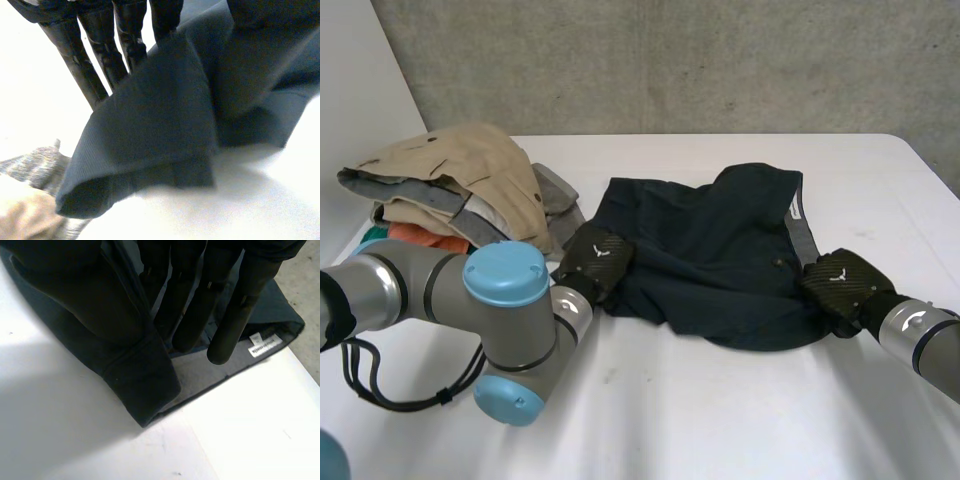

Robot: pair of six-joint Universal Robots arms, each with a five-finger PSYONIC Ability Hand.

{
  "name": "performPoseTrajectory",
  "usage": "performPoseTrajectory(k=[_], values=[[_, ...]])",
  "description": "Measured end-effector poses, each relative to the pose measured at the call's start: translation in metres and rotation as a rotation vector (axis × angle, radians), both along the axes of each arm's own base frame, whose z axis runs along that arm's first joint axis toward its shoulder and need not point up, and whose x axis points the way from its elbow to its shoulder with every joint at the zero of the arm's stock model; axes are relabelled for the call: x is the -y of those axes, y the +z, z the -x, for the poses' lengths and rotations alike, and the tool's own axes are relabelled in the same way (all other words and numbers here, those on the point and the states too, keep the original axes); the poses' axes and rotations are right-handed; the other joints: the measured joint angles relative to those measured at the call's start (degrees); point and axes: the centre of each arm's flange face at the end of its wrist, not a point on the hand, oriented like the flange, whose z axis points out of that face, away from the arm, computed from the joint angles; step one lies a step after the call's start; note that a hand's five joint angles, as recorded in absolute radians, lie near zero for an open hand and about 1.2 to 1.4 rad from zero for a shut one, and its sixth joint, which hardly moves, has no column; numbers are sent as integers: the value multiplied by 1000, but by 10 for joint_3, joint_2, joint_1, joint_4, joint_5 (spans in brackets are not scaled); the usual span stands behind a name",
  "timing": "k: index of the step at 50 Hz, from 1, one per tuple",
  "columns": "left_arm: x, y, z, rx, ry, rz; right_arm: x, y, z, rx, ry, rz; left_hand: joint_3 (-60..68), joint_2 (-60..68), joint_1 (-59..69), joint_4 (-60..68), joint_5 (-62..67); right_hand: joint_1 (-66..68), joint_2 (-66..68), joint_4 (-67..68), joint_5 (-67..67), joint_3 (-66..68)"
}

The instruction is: Fold the laundry.

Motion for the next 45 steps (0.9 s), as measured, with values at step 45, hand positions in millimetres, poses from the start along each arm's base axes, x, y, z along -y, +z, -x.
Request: performPoseTrajectory(k=[45], values=[[-4, 75, -55, -125, 33, -279, 8, 32, -46, -45, -230, -5, -207, -220, -242, -213, -205, 18, 1, 3, 5, 3]])
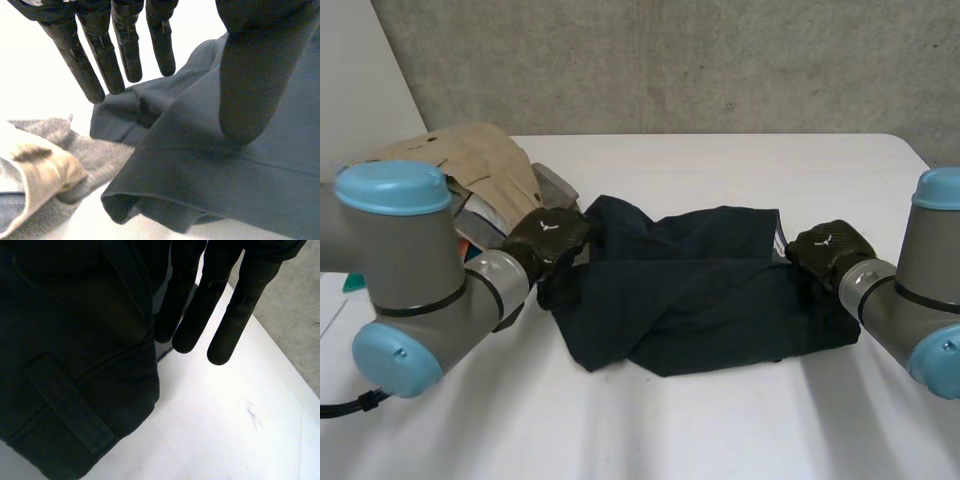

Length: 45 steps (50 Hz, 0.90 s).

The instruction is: Fold the laundry.

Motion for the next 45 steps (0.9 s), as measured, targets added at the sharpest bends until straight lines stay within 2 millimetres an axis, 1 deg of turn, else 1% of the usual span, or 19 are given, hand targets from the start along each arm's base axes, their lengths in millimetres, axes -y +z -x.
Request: performPoseTrajectory(k=[2, 3, 4, 5, 6, 7, 8, 9, 10, 13, 17, 20, 22, 29, 38, 40, 42, 43, 45], values=[[-9, 8, -2, -6, -7, 14, 1, 0, 1, 1, -7, 5, 13, 18, 21, 19, 20, 0, 0, 0, 0, 0], [-21, 15, -3, -12, -19, 27, 2, 0, 1, 5, -14, 9, 23, 25, 33, 29, 30, 0, 0, 0, 0, 0], [-21, 15, -3, -12, -19, 27, 2, 0, 1, 5, -14, 9, 23, 25, 33, 29, 30, 0, 0, 0, 0, 0], [-35, 20, -4, -16, -34, 37, 2, 0, 2, 12, -21, 10, 64, 69, 79, 71, 70, 0, 0, 0, 0, 0], [-47, 24, -5, -18, -49, 43, 3, 0, 3, 17, -25, 10, 73, 77, 87, 80, 79, 0, 0, 0, 0, 0], [-52, 25, -6, -18, -55, 45, 3, 1, 3, 19, -26, 10, 73, 77, 87, 80, 79, 0, 0, 0, 0, 0], [-63, 26, -6, -18, -69, 47, 3, 1, 3, 24, -28, 9, 79, 83, 89, 86, 84, 0, 0, 0, 0, 0], [-70, 26, -7, -17, -77, 48, 3, 0, 3, 26, -28, 8, 79, 83, 89, 86, 84, 0, 0, 0, 0, 0], [-82, 25, -7, -14, -91, 45, 2, 0, 3, 29, -29, 6, 91, 95, 99, 97, 94, 0, 0, 0, 0, 0], [-102, 18, -8, 0, -109, 36, 2, -1, 2, 33, -28, 2, 98, 101, 105, 104, 100, 0, 0, 0, 0, 0], [-114, 4, -8, 23, -103, 25, 0, -3, 2, 33, -25, -3, 55, 58, 57, 56, 55, 0, 0, 0, 0, 0], [-112, -7, -6, 41, -80, 23, -1, -4, 2, 32, -24, -8, 11, 13, 10, 11, 8, 0, 0, 0, 0, 0], [-107, -18, -3, 51, -59, 24, -3, -6, 2, 30, -22, -13, -49, -49, -48, -54, -56, 0, 0, 0, 0, 0], [-84, -50, 6, 65, -20, 24, -7, -9, 3, 29, -22, -24, -53, -52, -48, -59, -61, 0, 0, 0, 0, 0], [-72, -63, 14, 68, -17, 20, -10, -11, 3, 30, -22, -28, -48, -46, -44, -49, -50, 0, 0, 0, 0, 0], [-70, -65, 15, 67, -19, 23, -10, -11, 3, 30, -21, -28, -8, -5, -5, -5, -6, 0, 0, 0, 0, 0], [-67, -65, 17, 63, -19, 32, -10, -11, 3, 30, -21, -27, 101, 105, 113, 106, 105, 0, 0, 0, 0, 0], [-67, -65, 17, 62, -19, 35, -10, -11, 3, 31, -21, -26, 101, 105, 113, 106, 105, 0, 0, 0, 0, 0], [-64, -65, 18, 54, -17, 50, -10, -11, 3, 31, -21, -25, 210, 218, 211, 218, 213, 0, 0, 0, 0, 0]])
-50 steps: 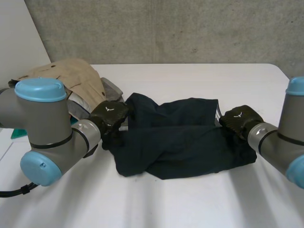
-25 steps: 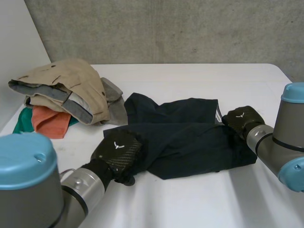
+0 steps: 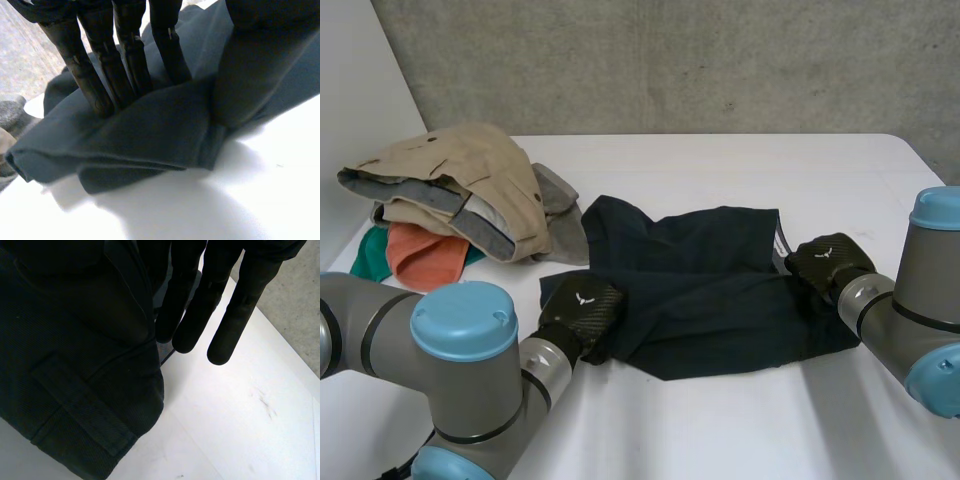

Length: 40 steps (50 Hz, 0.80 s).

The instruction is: Fold the laundry.

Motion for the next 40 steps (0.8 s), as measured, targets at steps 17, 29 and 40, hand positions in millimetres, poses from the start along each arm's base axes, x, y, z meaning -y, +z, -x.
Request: performPoseTrajectory(k=[17, 29, 40], values=[[-5, 130, -20, -173, 34, 243, -20, 86, 10, -84, 42, 178, 159, 164, 132, 169, 152, 0, 0, 0, 0, 0], [-40, 226, -41, -216, -23, 285, -72, 196, 23, -103, 69, 396, 168, 167, 133, 169, 152, 0, 0, 0, 0, 0], [-6, 194, -28, -143, -24, 192, -67, 172, 19, -126, 107, 290, 168, 167, 135, 169, 152, 0, 0, 0, 0, 0]])
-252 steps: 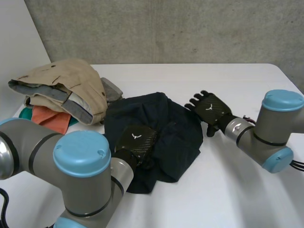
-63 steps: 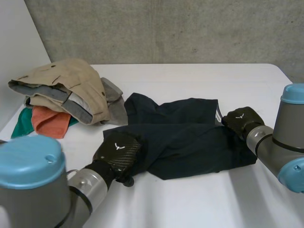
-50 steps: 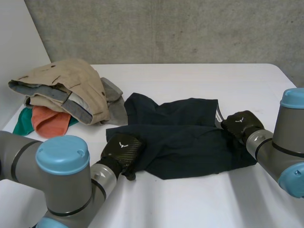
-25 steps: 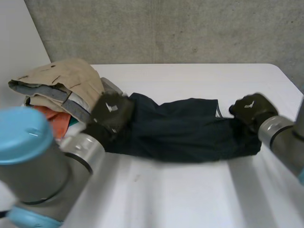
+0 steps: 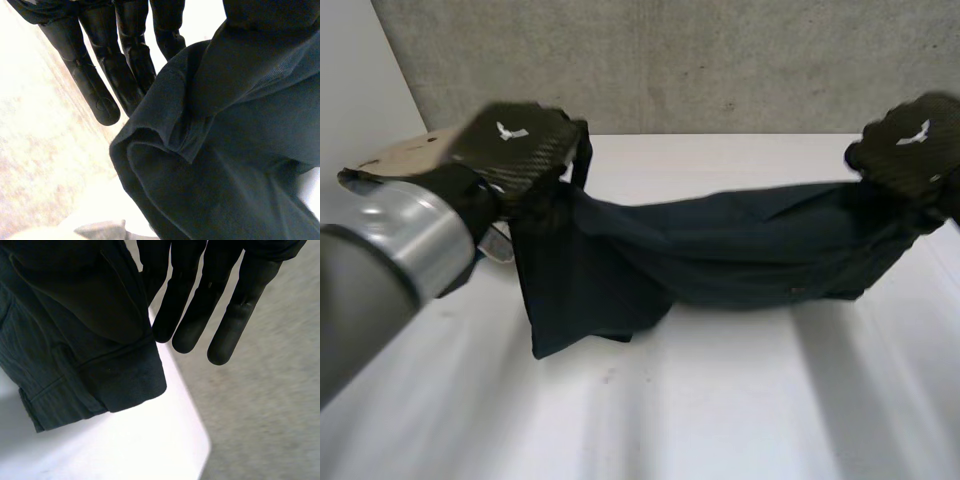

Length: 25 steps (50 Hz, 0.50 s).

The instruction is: Fold the laundry.

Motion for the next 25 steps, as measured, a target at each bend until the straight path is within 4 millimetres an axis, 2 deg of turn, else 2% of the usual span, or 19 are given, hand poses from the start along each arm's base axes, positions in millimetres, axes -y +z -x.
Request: performPoseTrajectory(k=[5, 6, 8, 11, 12, 14, 15, 17, 20, 21, 22, 25], values=[[43, -39, 20, 61, 11, 3, 31, -35, -10, -7, -6, -64, 0, 0, 0, 0, 0, 0, 0, 0, 0, 2], [56, -46, 25, 69, 14, 31, 43, -42, -13, 1, -14, -56, 0, 0, 0, 0, 0, 0, 0, 0, 0, 2], [78, -51, 34, 67, 23, 104, 61, -48, -18, 23, -28, -18, 0, 0, 0, 0, 0, 0, 0, 0, 0, 2], [106, -41, 46, 32, 38, 253, 88, -45, -25, 75, -52, 83, 2, 0, 0, 0, 0, 0, 0, 0, 0, 2], [120, -29, 51, -3, 48, 353, 101, -38, -29, 110, -59, 154, 3, 1, 0, 1, 0, 0, 0, 0, 0, 2], [131, -14, 54, -39, 58, 444, 111, -29, -33, 144, -63, 224, 3, 1, 0, 1, 0, 0, 0, 0, 0, 2], [143, 10, 56, -94, 71, 577, 123, -10, -39, 198, -61, 340, 3, 1, 0, 2, 0, 0, 1, 0, 0, 2], [151, 35, 56, -147, 81, 698, 131, 11, -44, 252, -56, 460, 3, 1, 0, 2, 0, 0, 1, 0, 0, 2], [155, 76, 54, -221, 86, 863, 136, 47, -50, 334, -45, 642, 3, 1, 0, 2, 0, 0, 1, 0, 0, 2], [155, 82, 53, -230, 86, 883, 136, 51, -50, 344, -44, 664, 3, 1, 0, 2, 0, 0, 1, 0, 0, 2], [153, 98, 51, -257, 84, 937, 135, 70, -52, 387, -36, 757, 3, 1, 0, 2, 3, 0, 1, 0, 1, 2], [149, 112, 48, -281, 76, 969, 132, 83, -56, 425, -23, 830, 3, 1, 0, 2, 10, 0, 1, 0, 3, 2]])
